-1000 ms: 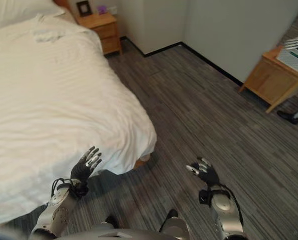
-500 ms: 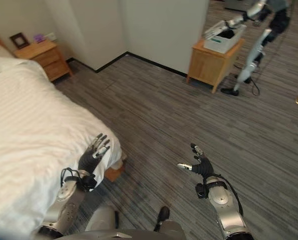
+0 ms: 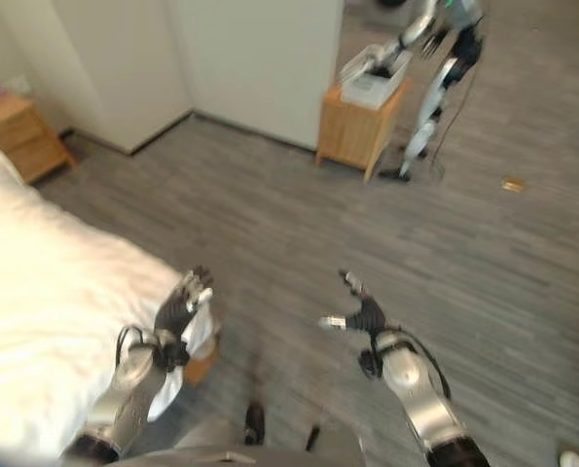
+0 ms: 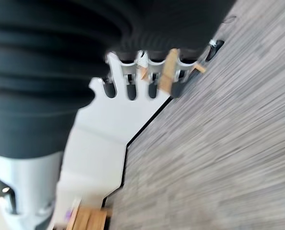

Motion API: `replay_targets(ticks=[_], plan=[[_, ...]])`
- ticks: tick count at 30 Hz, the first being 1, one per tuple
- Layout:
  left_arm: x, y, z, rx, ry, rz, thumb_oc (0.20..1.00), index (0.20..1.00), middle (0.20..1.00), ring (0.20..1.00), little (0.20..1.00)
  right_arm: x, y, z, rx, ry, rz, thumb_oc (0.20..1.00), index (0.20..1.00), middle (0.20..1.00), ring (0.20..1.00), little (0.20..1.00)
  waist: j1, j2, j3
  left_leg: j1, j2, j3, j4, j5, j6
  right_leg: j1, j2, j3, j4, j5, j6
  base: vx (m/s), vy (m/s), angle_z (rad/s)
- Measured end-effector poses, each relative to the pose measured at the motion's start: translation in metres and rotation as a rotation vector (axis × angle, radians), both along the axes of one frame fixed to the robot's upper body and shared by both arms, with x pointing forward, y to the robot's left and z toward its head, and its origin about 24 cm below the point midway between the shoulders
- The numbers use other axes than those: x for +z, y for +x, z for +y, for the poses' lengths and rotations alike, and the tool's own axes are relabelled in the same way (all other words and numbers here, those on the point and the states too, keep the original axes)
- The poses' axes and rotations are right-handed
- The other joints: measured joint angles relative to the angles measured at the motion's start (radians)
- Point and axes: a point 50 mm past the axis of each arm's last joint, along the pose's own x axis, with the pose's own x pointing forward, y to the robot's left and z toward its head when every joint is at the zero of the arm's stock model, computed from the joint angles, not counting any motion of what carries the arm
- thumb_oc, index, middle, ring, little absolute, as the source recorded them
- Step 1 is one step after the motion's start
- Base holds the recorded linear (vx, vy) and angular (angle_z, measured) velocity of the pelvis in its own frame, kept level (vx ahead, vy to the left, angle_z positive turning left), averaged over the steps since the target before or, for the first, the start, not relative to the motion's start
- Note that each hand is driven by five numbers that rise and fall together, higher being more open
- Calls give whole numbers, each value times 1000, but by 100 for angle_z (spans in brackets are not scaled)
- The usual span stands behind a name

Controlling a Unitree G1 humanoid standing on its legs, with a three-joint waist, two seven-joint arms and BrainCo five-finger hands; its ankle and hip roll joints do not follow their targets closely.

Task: Making the bed.

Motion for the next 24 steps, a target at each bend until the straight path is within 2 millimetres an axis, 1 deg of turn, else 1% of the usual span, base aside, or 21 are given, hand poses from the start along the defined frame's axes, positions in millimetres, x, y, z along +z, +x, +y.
replay_targets(ticks=[1, 2, 4, 5, 6, 8, 9, 10, 11, 12, 13, 14, 15, 16, 17, 18, 19, 20, 22, 23, 24], plan=[[2, 1, 3, 8, 7, -10, 1000, 1000, 1000, 1000, 1000, 3, 3, 2, 5, 7, -13, 1000, 1000, 1000, 1000, 1000, -8, 8, 13, 3, 7, -23, -13, 0, -2, 12, 20, 1, -194, 21, -22, 535, -204, 23], [4, 3, 5, 13, 13, -17, 1000, 1000, 1000, 1000, 1000, 5, 6, 3, 7, 9, -25, 1000, 1000, 1000, 1000, 1000, -13, 9, 25, 5, 14, -25, -24, 10, -10, 22, 35, 2, -319, 50, -27, 523, -212, 22], [3, 3, 8, 21, 22, -14, 1000, 1000, 1000, 1000, 1000, 5, 6, 4, 5, 13, -22, 1000, 1000, 1000, 1000, 1000, -29, 4, 43, 25, 17, -49, -42, 10, -35, 26, 54, 6, -506, 123, -16, 304, -123, 27], [2, 3, 10, 28, 24, -8, 1000, 1000, 1000, 1000, 1000, 4, 5, 4, 2, 16, -18, 1000, 1000, 1000, 1000, 1000, -44, -2, 45, 27, 15, -61, -52, 9, -38, 40, 68, 22, -624, 172, -10, 489, -223, 49], [-1, 3, 12, 31, 31, 4, 1000, 1000, 1000, 1000, 1000, 4, 6, 5, -3, 25, -21, 1000, 1000, 1000, 1000, 1000, -60, -19, 61, 70, 3, -83, -85, 6, -51, 42, 57, 29, -761, 278, -13, 668, -281, 47], [-5, 2, 12, 33, 36, 22, 1000, 1000, 1000, 1000, 1000, 4, 6, 6, -2, 26, -21, 1000, 1000, 1000, 1000, 1000, -64, -19, 68, 108, 0, -100, -95, -18, -69, 44, 43, 40, -757, 338, -7, 576, -219, 38], [-6, 1, 11, 27, 48, 23, 1000, 1000, 1000, 1000, 1000, 2, 5, 6, 0, 25, -10, 1000, 1000, 1000, 1000, 1000, -71, -19, 69, 152, 1, -119, -108, -26, -78, 78, 41, 58, -752, 350, -21, 420, -203, 60], [-8, -5, 10, 26, 47, 32, 1000, 1000, 1000, 1000, 1000, -2, 2, 7, 1, 28, 8, 1000, 1000, 1000, 1000, 1000, -75, -17, 67, 223, 20, -140, -113, -57, -108, 157, 53, 53, -698, 333, -39, 355, -259, 62], [-10, -8, 12, 31, 47, 38, 1000, 1000, 1000, 1000, 1000, -5, 1, 8, -4, 35, 18, 1000, 1000, 1000, 1000, 1000, -68, -24, 62, 232, 31, -136, -51, -85, -140, 202, 64, 35, -663, 299, -50, 201, -186, 49], [-12, -11, 13, 33, 49, 47, 1000, 1000, 1000, 1000, 1000, -6, -1, 6, -10, 35, 24, 1000, 1000, 1000, 1000, 1000, -60, -36, 52, 215, 29, -126, 31, -111, -160, 226, 71, 39, -683, 334, -89, 201, -236, 34], [-14, -10, 10, 33, 38, 53, 1000, 1000, 1000, 1000, 1000, -6, 2, 1, -26, 24, 22, 1000, 1000, 1000, 1000, 1000, -55, -37, 48, 112, 43, -113, 235, -130, -185, 239, 75, 21, -685, 316, -108, 214, -235, 24], [-14, -11, 7, 32, 26, 52, 1000, 1000, 1000, 1000, 1000, -1, 4, -4, -32, 14, 2, 1000, 1000, 1000, 1000, 1000, -44, -26, 47, 29, 61, -87, 393, -117, -184, 248, 91, 9, -685, 313, -145, 399, -345, 12], [-14, -10, 3, 31, 12, 53, 1000, 1000, 1000, 1000, 1000, 6, 10, -9, -31, -10, -22, 1000, 1000, 1000, 1000, 1000, -38, -6, 56, -90, 103, -69, 630, -62, -201, 256, 126, 8, -669, 273, -189, 375, -208, -13], [-13, -8, 2, 31, 7, 47, 1000, 1000, 1000, 1000, 1000, 8, 12, -10, -34, -16, -26, 1000, 1000, 1000, 1000, 1000, -24, -6, 63, -171, 136, -47, 753, -1, -198, 270, 141, 18, -669, 258, -199, 275, -107, -34], [-9, -4, 1, 25, 8, 30, 1000, 1000, 1000, 1000, 1000, 13, 15, -8, -31, -11, -45, 1000, 1000, 1000, 1000, 1000, 0, -27, 81, -244, 173, 25, 823, -16, -185, 300, 145, 36, -675, 236, -204, 361, 97, -33], [-3, 2, -2, 19, 3, 3, 1000, 1000, 1000, 1000, 1000, 20, 17, -5, -15, -12, -73, 1000, 1000, 1000, 1000, 1000, 2, -52, 103, -274, 178, 84, 725, -16, -187, 327, 140, 26, -685, 237, -198, 439, 163, -40], [-1, 3, -2, 17, 5, -3, 1000, 1000, 1000, 1000, 1000, 23, 21, -2, -2, -10, -90, 1000, 1000, 1000, 1000, 1000, 3, -54, 113, -296, 174, 122, 573, -14, -182, 375, 159, 23, -705, 184, -155, 600, 199, -7], [2, 7, -4, 9, 1, -15, 1000, 1000, 1000, 1000, 1000, 22, 21, -5, -17, -9, -87, 1000, 1000, 1000, 1000, 1000, -7, -47, 117, -295, 179, 161, 457, -6, -171, 413, 184, 8, -724, 166, -154, 466, 156, -5], [6, 11, -7, 6, -6, -36, 1000, 1000, 1000, 1000, 1000, 20, 19, -6, -8, -32, -69, 1000, 1000, 1000, 1000, 1000, -3, -43, 117, -218, 142, 297, 87, 0, -166, 472, 200, -43, -739, 135, -161, 472, 158, 26], [9, 13, -9, 2, -12, -45, 1000, 1000, 1000, 1000, 1000, 19, 18, -8, -16, -36, -68, 1000, 1000, 1000, 1000, 1000, -14, -43, 114, -202, 140, 422, -5, 0, -161, 493, 212, -79, -742, 119, -147, 400, 143, 52], [11, 16, -10, 2, -15, -57, 1000, 1000, 1000, 1000, 1000, 20, 19, -9, -20, -37, -75, 1000, 1000, 1000, 1000, 1000, -21, -40, 100, -197, 151, 573, -33, 0, -161, 497, 225, -135, -740, 93, -133, 480, 200, 61]])
